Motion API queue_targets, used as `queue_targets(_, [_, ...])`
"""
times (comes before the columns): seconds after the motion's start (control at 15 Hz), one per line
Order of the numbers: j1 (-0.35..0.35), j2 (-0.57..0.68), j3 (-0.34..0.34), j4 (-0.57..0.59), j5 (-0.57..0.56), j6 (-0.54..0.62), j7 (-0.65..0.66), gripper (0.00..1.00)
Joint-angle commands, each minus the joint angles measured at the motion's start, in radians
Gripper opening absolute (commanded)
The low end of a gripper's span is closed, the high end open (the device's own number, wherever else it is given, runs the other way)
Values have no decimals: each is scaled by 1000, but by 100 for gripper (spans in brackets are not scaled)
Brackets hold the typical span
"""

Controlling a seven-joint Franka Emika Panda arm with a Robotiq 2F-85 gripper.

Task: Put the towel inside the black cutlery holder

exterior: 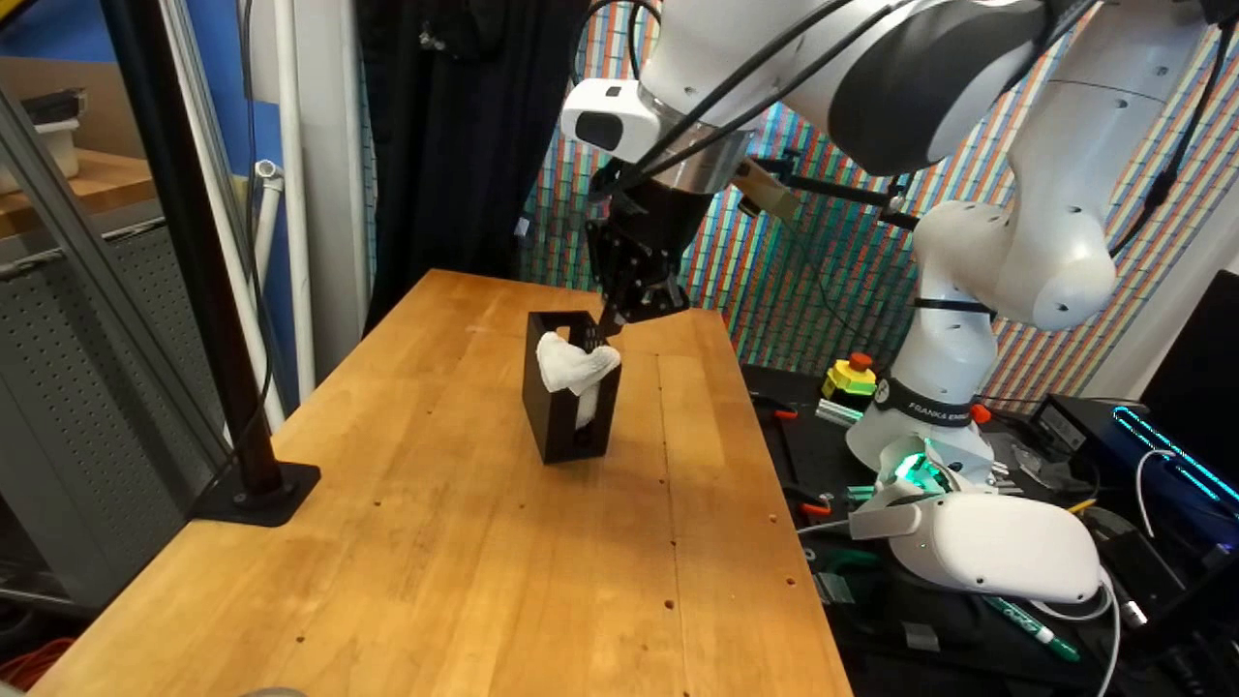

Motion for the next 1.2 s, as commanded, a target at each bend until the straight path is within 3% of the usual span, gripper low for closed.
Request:
queue_targets(0.0, [28, 31, 41, 26, -46, 4, -1, 5])
queue_targets(0.53, [38, 179, 36, 73, -75, 4, -25, 5])
queue_targets(1.13, [33, 156, -9, 43, -133, -20, 45, 5])
